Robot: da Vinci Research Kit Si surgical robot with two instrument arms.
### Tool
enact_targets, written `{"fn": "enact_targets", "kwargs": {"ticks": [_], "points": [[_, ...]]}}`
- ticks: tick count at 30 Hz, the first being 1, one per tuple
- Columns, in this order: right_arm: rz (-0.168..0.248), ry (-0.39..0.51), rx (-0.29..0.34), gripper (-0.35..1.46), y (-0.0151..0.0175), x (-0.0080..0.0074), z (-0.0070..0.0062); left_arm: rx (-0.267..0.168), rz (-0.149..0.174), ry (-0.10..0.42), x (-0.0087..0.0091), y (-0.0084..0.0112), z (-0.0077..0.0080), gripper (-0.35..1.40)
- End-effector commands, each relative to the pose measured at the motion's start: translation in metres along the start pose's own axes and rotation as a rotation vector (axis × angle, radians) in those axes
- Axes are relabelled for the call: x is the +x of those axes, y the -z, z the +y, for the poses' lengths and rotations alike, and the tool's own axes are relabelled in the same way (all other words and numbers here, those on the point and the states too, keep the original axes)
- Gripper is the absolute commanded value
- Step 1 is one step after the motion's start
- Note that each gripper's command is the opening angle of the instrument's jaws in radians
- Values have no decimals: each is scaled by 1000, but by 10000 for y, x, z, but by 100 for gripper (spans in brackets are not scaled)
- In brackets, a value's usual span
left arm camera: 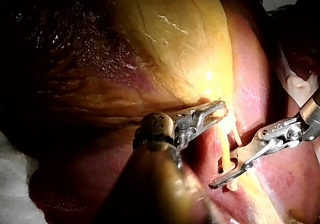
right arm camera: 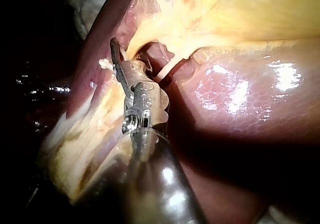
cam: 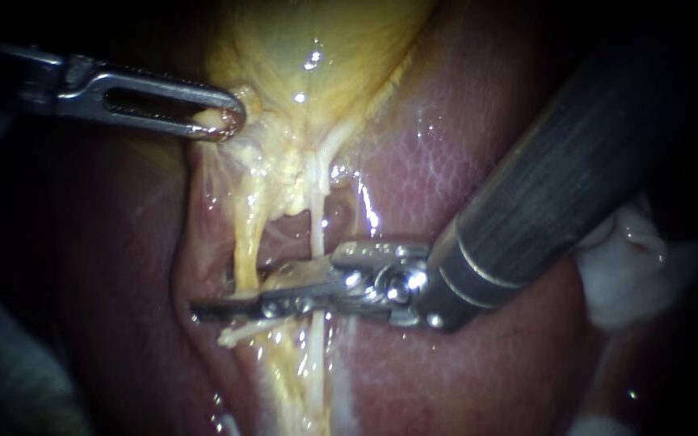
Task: Clipping second clip left tube
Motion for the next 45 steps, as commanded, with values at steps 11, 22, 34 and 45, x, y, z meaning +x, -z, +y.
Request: {"fn": "enact_targets", "kwargs": {"ticks": [11, 22, 34, 45], "points": [[41, 1, 19, 39, -2, 2, 4, -1, -1, 0, 0, 2, 0, -35], [78, 27, -7, 50, 5, 4, 11, -2, -2, -1, -1, 4, -1, -35], [75, 12, -6, 50, 48, 13, 8, -4, -3, -1, 0, 7, -3, -35], [69, 13, -5, 50, 67, 8, 22, -4, -4, -2, -1, 9, -4, -35]]}}
